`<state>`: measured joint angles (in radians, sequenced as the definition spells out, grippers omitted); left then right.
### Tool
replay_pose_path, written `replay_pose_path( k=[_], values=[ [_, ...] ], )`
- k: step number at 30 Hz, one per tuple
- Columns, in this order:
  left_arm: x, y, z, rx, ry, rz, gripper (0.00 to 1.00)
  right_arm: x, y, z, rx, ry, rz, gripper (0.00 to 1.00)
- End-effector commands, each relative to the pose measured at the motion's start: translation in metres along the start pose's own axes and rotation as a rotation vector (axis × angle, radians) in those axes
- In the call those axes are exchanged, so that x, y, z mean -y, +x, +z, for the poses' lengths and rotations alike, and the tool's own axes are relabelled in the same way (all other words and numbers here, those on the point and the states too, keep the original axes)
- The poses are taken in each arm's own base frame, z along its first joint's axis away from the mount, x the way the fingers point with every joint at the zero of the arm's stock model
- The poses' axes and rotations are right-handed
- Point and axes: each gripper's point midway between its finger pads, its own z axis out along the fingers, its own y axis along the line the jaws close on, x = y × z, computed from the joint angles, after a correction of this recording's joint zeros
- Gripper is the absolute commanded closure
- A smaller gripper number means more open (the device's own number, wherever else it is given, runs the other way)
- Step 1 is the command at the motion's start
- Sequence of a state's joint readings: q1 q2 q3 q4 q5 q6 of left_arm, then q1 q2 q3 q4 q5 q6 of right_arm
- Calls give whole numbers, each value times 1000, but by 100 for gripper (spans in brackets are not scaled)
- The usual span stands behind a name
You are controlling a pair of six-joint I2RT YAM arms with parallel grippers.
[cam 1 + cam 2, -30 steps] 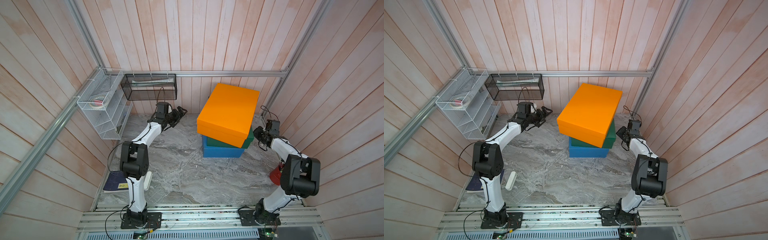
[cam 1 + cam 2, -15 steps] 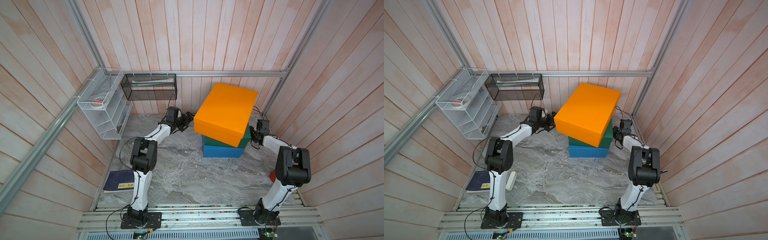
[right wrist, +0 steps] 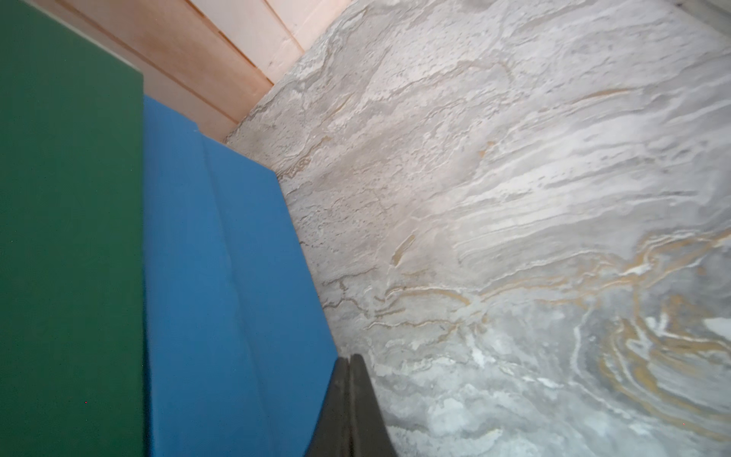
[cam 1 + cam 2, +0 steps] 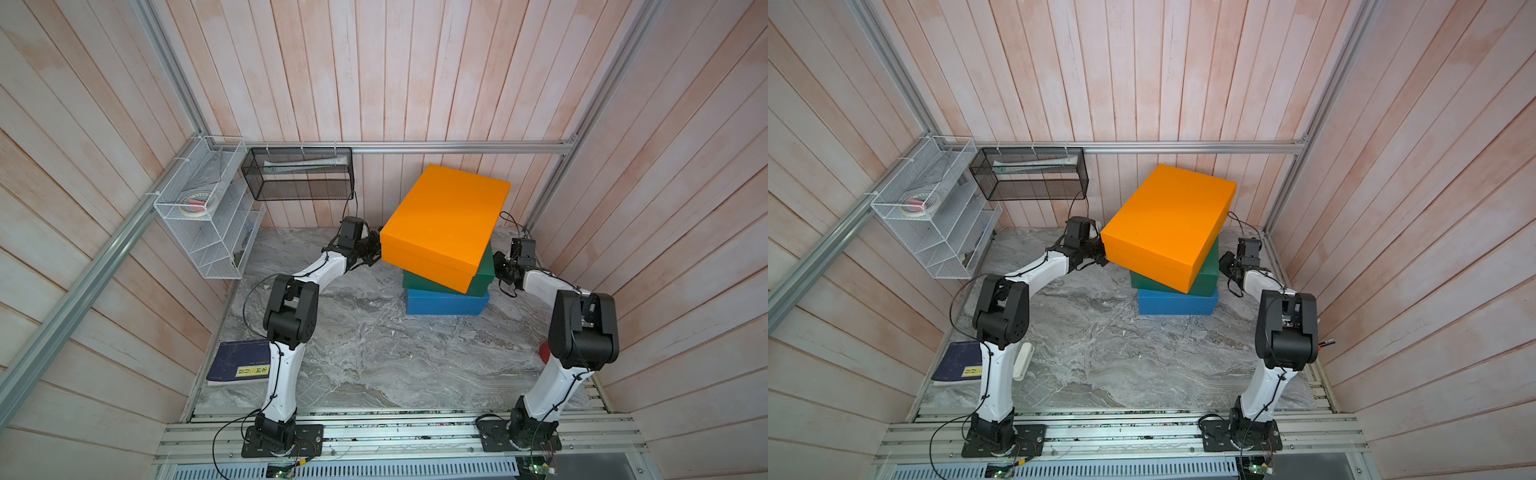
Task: Stack the shoeboxes
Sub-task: Adjust the shoeboxes at the center of the board.
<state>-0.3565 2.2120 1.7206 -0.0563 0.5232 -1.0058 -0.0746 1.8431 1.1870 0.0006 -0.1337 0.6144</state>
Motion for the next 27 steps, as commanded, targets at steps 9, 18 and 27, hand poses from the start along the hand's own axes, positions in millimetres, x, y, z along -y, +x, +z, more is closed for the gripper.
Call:
replay_pose_path(
  k=[9, 18, 27],
  values=[
    [-19, 16, -11, 28, -126, -16, 7, 31, -20, 1, 19, 105, -23, 100],
    [-15, 18, -8, 13, -36, -36, 16, 4, -6, 18, -28, -74, -31, 100],
    [-14, 21, 4, -31, 69, -88, 14, -22, 18, 7, -91, -282, 1, 100]
  ],
)
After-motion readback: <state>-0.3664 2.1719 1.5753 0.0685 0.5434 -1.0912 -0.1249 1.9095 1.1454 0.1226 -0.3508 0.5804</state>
